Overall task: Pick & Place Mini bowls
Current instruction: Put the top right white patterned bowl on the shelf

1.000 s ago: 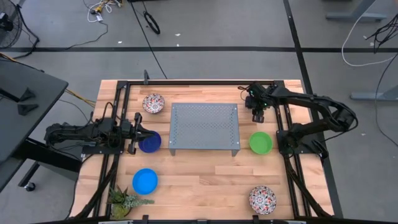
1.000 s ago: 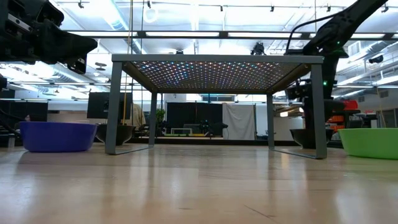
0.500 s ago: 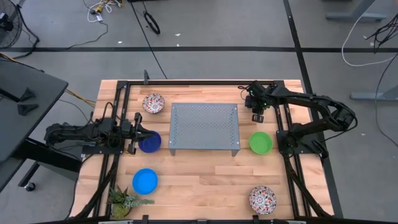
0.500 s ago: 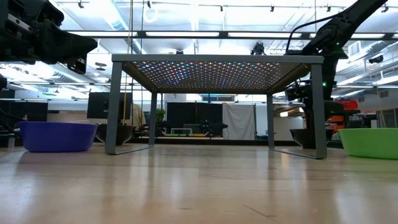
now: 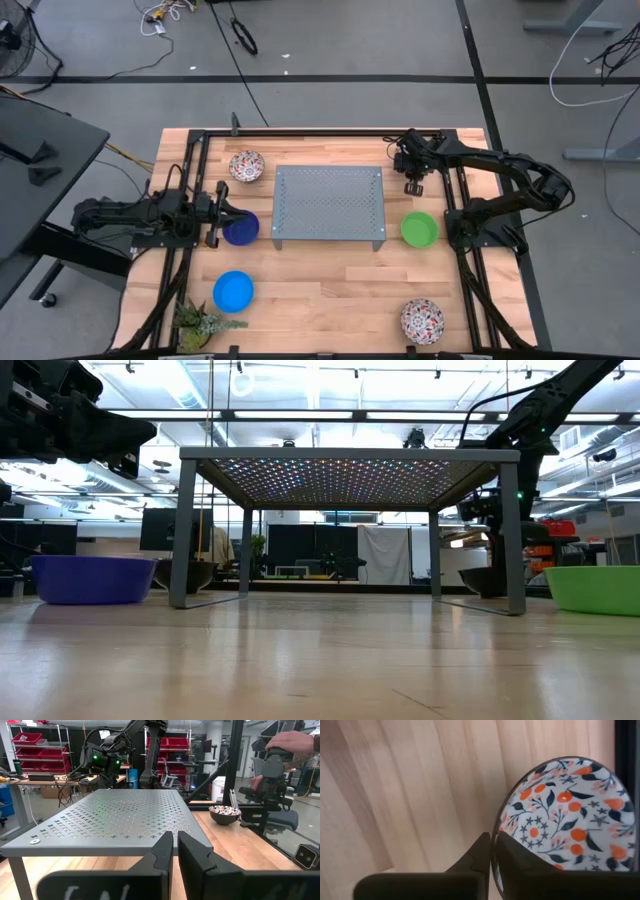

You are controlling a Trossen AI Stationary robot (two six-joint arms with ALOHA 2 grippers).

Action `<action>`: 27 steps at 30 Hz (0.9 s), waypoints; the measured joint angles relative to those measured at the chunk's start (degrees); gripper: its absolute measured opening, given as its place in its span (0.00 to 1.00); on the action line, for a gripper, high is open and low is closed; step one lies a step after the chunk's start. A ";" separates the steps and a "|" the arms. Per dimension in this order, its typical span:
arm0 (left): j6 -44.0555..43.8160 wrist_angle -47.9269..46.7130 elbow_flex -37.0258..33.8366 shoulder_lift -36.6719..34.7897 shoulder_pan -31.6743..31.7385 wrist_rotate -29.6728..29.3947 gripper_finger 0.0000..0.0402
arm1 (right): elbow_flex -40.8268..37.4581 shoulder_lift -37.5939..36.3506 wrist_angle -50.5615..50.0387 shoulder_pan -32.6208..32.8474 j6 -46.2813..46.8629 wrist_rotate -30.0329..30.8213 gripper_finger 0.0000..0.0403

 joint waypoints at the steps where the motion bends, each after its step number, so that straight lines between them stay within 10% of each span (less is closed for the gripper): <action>1: 0.00 0.00 0.00 0.00 0.00 0.00 0.08 | 0.04 -0.06 -0.01 0.00 -0.01 0.06 0.04; 27: 0.00 -0.01 -0.01 0.00 0.01 0.00 0.08 | -0.12 -6.19 -0.87 0.04 0.22 -0.72 0.00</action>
